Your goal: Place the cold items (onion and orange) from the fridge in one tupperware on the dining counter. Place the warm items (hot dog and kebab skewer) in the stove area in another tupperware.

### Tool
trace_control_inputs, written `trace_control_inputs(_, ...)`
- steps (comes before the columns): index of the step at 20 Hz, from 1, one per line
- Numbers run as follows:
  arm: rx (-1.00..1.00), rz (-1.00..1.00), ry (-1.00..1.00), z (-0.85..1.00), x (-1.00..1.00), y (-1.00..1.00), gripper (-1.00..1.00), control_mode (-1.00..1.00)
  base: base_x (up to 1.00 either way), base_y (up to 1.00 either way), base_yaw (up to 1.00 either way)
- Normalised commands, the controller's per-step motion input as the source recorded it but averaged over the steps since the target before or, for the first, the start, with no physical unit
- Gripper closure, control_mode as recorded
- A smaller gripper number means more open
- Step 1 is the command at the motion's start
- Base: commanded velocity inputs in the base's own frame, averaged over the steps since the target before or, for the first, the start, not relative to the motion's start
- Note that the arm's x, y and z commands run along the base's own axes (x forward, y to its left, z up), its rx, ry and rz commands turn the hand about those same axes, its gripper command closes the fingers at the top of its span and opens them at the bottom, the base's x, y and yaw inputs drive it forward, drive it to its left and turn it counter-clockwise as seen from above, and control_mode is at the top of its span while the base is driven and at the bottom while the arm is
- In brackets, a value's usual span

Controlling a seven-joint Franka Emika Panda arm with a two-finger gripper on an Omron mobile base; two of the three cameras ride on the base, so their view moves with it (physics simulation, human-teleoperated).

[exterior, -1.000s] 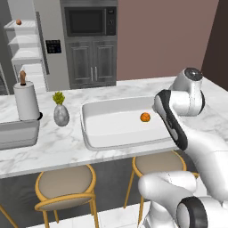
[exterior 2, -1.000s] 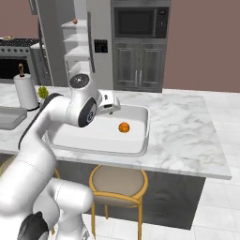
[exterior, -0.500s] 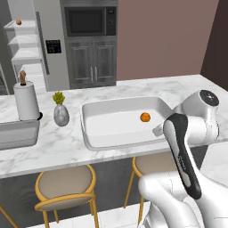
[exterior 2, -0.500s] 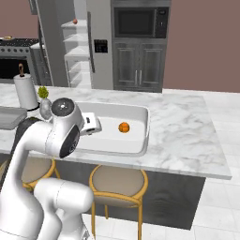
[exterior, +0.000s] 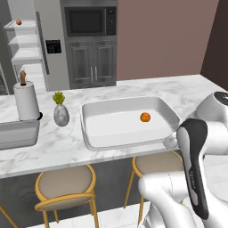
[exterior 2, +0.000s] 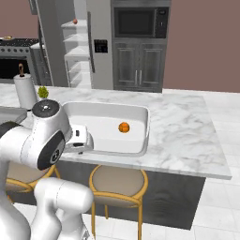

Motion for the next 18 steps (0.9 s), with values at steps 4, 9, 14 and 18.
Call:
trace_control_inputs(4, -0.25, -0.01, 0.22, 0.01, -0.1, 0.52, -1.0, -1.0, 0.0, 0.0, 0.0)
trace_control_inputs(9, -0.15, 0.0, 0.09, -0.21, 0.07, 0.24, -1.0, -1.0, 0.0, 0.0, 0.0)
trace_control_inputs(14, -0.01, 0.0, 0.04, -0.12, 0.0, 0.0, -1.0, 1.0, -0.03, -0.02, 0.0)
trace_control_inputs(18, 0.0, 0.0, 0.0, 0.0, 0.0, 0.0, -1.0, 1.0, -0.47, -0.35, 0.0)
